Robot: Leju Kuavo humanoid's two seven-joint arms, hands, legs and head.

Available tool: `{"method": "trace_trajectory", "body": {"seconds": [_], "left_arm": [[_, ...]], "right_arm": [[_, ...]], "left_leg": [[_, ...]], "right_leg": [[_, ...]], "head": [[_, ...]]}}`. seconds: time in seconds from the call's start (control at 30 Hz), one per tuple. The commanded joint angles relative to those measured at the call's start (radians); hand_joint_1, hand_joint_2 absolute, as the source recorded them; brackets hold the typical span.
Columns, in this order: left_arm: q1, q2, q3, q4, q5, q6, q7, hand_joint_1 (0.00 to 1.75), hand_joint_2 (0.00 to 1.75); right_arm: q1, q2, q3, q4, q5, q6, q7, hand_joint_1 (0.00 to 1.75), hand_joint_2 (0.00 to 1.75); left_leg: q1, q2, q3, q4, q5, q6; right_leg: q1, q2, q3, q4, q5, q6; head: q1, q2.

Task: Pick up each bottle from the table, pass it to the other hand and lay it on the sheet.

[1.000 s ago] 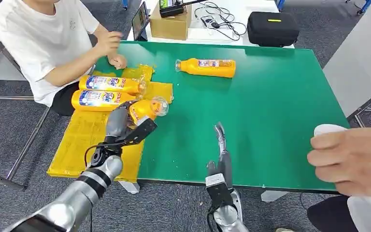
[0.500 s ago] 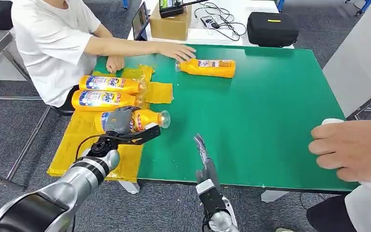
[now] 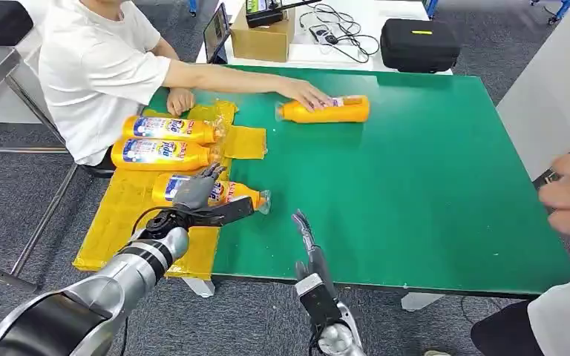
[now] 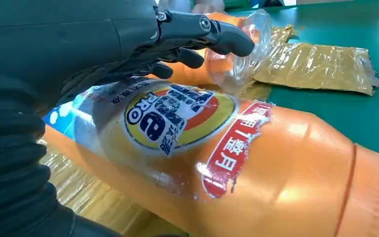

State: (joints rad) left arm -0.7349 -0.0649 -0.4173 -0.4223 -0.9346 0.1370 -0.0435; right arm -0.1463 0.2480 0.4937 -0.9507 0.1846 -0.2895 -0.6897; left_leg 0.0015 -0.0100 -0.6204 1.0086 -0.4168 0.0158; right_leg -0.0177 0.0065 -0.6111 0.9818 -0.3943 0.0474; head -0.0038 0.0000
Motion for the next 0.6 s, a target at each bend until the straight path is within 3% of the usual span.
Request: {"method": "trace_trajectory", "body": {"seconds": [0.03, 0.37, 0.43, 0.53, 0.6], "left_arm": [[-0.01, -0.013, 0.024, 0.046, 0.002, -0.013, 0.0, 0.0, 1.75], [-0.008, -0.017, 0.016, -0.01, 0.028, -0.052, -0.072, 0.0, 1.75], [0.005, -0.021, 0.036, -0.051, 0.066, -0.029, -0.099, 0.0, 1.75], [0.077, -0.043, 0.166, -0.206, 0.313, -0.069, -0.266, 0.0, 1.75], [0.092, -0.038, 0.159, -0.242, 0.323, -0.078, -0.259, 0.0, 1.75]], "right_arm": [[-0.034, -0.005, -0.017, 0.073, -0.002, -0.002, -0.008, 0.0, 0.0], [-0.033, -0.009, -0.02, 0.085, -0.002, -0.011, -0.008, 0.0, 0.0], [-0.031, -0.011, -0.021, 0.086, -0.003, -0.017, -0.008, 0.0, 0.0], [-0.026, -0.016, -0.018, 0.087, -0.01, -0.02, -0.008, 0.0, 0.0], [-0.023, -0.018, -0.016, 0.084, -0.011, -0.02, -0.008, 0.0, 0.0]], "left_leg": [[0.0, 0.001, 0.003, -0.001, -0.001, -0.001], [0.001, 0.001, 0.004, 0.0, -0.002, -0.001], [0.001, 0.001, 0.004, 0.0, -0.002, -0.001], [0.0, 0.001, 0.003, -0.001, -0.001, -0.001], [0.0, 0.001, 0.003, -0.001, -0.001, -0.001]], "right_leg": [[0.001, 0.0, 0.003, -0.001, -0.001, -0.001], [0.001, -0.001, 0.005, -0.001, -0.002, -0.002], [0.001, -0.001, 0.004, -0.001, -0.002, -0.002], [0.001, 0.0, 0.003, -0.001, -0.001, -0.001], [0.001, 0.0, 0.003, -0.001, -0.001, -0.002]], "head": [[0.0, 0.0], [0.0, 0.0], [0.0, 0.0], [0.0, 0.0], [0.0, 0.0]]}}
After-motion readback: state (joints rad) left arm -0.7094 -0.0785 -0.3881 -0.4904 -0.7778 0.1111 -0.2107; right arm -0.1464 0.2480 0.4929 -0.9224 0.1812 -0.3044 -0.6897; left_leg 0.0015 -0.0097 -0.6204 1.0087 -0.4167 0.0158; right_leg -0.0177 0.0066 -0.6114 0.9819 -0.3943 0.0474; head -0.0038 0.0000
